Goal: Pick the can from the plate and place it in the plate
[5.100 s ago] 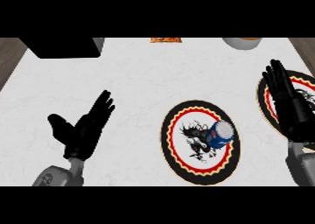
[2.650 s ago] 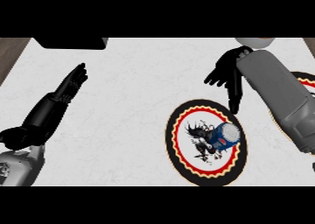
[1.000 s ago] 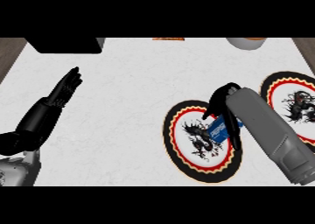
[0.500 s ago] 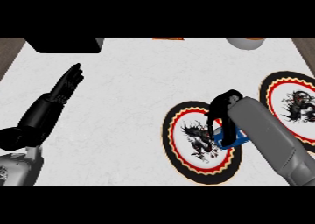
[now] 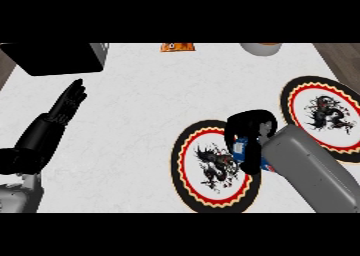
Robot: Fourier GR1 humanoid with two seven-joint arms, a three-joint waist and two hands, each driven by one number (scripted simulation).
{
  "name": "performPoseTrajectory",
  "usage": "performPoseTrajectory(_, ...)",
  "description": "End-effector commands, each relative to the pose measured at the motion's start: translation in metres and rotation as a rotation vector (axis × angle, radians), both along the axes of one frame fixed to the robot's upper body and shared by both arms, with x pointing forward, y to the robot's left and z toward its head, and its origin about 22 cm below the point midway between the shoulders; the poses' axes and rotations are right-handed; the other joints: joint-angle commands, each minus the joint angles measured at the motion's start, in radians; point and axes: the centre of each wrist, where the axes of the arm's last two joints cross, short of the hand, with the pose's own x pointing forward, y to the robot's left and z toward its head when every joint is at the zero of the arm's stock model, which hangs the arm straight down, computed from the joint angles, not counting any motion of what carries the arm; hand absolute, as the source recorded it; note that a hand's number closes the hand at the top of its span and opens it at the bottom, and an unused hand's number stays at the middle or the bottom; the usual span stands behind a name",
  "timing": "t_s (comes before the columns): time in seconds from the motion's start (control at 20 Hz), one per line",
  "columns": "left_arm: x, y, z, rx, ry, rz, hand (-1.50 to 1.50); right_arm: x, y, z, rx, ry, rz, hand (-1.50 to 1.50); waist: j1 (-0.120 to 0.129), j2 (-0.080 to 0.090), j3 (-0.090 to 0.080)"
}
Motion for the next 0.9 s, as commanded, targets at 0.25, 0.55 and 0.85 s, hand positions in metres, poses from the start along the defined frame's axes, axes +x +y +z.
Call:
performPoseTrajectory(0.25,-0.016,0.028,-0.017,0.016,0.052,0.105,0.0,-0.078,0.006,0.063,0.252,-0.622,0.089,1.5,-0.091,-0.02,0.005)
performPoseTrajectory(0.55,-0.019,0.025,-0.005,-0.002,0.004,0.109,0.0,-0.142,-0.028,0.085,0.381,-0.853,0.064,1.5,-0.092,0.001,0.005)
performPoseTrajectory(0.85,-0.02,0.021,-0.008,-0.005,-0.019,0.071,0.0,-0.197,-0.066,0.099,0.404,-1.007,-0.057,1.5,-0.074,0.029,0.003)
